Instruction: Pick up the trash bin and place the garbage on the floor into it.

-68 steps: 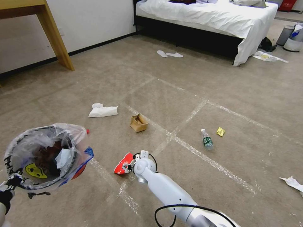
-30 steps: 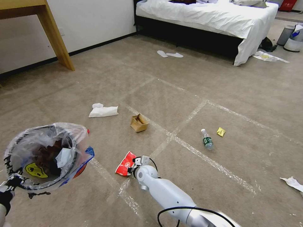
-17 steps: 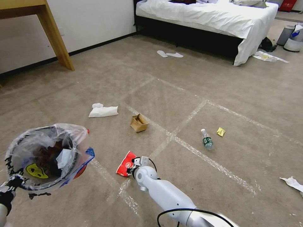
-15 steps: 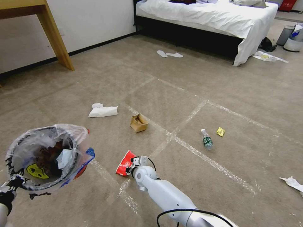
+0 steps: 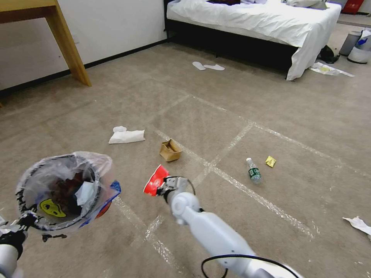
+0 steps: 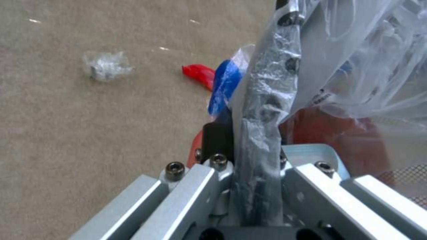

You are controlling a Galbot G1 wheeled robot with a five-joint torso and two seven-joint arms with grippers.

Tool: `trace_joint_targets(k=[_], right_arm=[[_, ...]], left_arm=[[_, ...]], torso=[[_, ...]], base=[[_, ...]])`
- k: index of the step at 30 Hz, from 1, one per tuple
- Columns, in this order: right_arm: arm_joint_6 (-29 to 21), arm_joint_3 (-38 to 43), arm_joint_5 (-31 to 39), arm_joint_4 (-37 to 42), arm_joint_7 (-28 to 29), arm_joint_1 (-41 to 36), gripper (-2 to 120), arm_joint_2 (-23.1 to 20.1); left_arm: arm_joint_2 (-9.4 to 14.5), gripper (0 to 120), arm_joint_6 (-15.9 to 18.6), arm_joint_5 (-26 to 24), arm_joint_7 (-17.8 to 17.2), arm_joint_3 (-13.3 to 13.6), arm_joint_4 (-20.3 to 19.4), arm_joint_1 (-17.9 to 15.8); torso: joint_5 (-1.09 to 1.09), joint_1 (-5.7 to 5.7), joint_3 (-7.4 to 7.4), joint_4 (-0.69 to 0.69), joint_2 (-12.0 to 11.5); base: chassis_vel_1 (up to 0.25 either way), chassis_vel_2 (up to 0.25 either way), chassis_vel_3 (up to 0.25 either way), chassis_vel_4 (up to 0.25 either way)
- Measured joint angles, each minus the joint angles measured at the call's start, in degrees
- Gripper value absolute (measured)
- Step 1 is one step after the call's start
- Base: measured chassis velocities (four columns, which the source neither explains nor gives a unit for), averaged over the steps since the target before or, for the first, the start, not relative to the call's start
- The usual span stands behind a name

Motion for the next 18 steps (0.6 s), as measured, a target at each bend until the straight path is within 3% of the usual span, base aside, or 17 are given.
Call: trace_joint_targets(k=[7, 18], right_arm=[[3.18, 3.88, 0.01, 21.53, -3.54, -2.78, 0, -8.65], [4.63, 6.72, 0.36, 36.55, -5.61, -3.60, 0, -16.82]], left_arm=[[0.49, 0, 0.73, 0.02, 0.00, 2.11, -0.67, 0.02], [0.88, 0, 1.84, -0.95, -0.04, 3.96, -2.81, 1.20]], torso=[[0.02, 0.00, 0.00, 0.00, 0.00], [0.01, 0.00, 0.00, 0.00, 0.00]], base=[[0.000, 0.000, 0.000, 0.000], [0.000, 0.000, 0.000, 0.000]])
